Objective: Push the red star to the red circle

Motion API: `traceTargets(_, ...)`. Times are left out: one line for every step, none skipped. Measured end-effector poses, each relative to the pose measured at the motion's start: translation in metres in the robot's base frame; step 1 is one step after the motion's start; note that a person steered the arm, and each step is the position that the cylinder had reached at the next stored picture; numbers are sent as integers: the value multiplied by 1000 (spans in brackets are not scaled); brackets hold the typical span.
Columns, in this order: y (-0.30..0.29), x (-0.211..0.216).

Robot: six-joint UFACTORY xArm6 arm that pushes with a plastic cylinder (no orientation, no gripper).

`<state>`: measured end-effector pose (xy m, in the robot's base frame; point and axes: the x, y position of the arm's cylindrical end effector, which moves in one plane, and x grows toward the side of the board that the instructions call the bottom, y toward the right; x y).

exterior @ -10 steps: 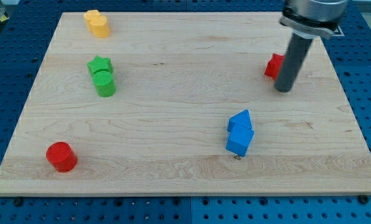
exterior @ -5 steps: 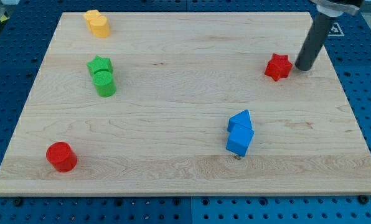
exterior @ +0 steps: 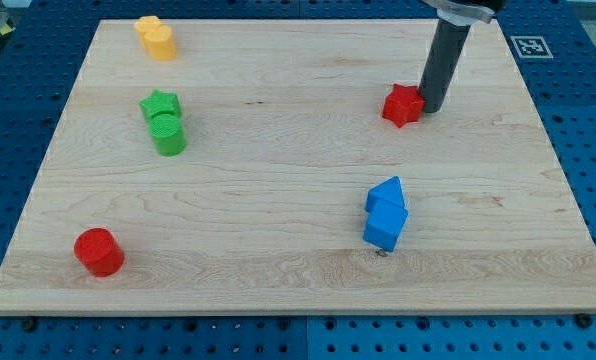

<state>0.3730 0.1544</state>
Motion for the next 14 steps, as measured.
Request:
traceTargets(-1,1)
traceTargets(-1,1)
traceTargets(-8,5)
traceTargets(-32,5)
traceTargets(-48,-19)
traceTargets(-83,-13)
traceTargets(-102,3)
traceTargets(-116,29)
traceTargets(-137,51)
traceTargets(-151,48)
traceTargets(-174,51)
traceTargets(-179,75)
traceTargets(-163,93)
traceTargets(-178,117)
